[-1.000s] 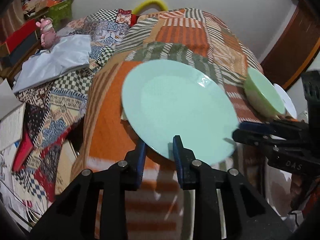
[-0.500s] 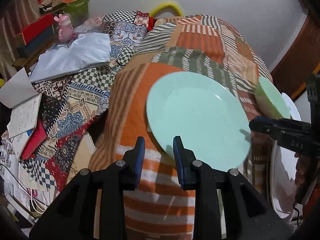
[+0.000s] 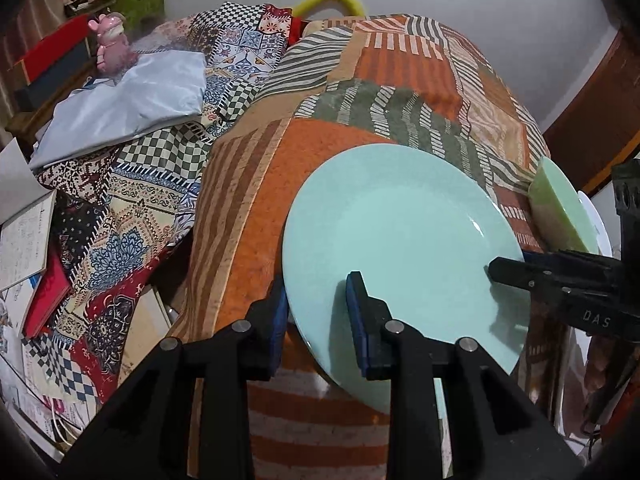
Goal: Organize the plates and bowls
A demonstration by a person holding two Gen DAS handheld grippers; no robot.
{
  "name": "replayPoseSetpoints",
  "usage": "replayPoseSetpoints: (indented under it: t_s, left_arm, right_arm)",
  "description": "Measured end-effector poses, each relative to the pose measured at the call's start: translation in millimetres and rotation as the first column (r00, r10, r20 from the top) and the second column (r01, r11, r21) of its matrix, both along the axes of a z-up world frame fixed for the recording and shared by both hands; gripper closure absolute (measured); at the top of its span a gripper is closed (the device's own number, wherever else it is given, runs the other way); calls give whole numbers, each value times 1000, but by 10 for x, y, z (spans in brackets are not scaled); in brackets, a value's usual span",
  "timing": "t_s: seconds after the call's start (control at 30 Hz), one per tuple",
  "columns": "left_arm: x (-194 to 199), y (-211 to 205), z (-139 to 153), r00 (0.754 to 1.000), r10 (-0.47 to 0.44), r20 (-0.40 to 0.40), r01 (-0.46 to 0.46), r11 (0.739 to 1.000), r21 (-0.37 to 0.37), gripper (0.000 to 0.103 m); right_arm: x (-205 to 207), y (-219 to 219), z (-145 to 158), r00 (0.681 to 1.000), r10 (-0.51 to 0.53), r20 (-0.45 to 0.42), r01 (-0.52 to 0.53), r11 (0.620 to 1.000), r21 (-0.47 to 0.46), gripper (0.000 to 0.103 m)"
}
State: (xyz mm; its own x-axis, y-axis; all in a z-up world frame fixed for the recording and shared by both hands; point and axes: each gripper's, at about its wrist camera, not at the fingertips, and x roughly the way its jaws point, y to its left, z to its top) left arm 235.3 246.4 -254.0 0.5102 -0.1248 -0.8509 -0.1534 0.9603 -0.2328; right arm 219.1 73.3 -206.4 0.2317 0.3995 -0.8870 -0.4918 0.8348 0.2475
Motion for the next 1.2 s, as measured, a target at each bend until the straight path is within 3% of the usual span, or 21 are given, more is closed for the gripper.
replayPoseSetpoints:
  t_s: [0.4,1.2]
  left_arm:
    - [-156,-73,128,999,-18,50,17,999,32,75]
    - [-775,-584,866,987,-31,159,22,998,58,75]
  right_arm:
    - [-77,-34,154,998,14,54,-15,1000,4,75]
    - [-592,-575,721,985,-27,171,9,994,104,75]
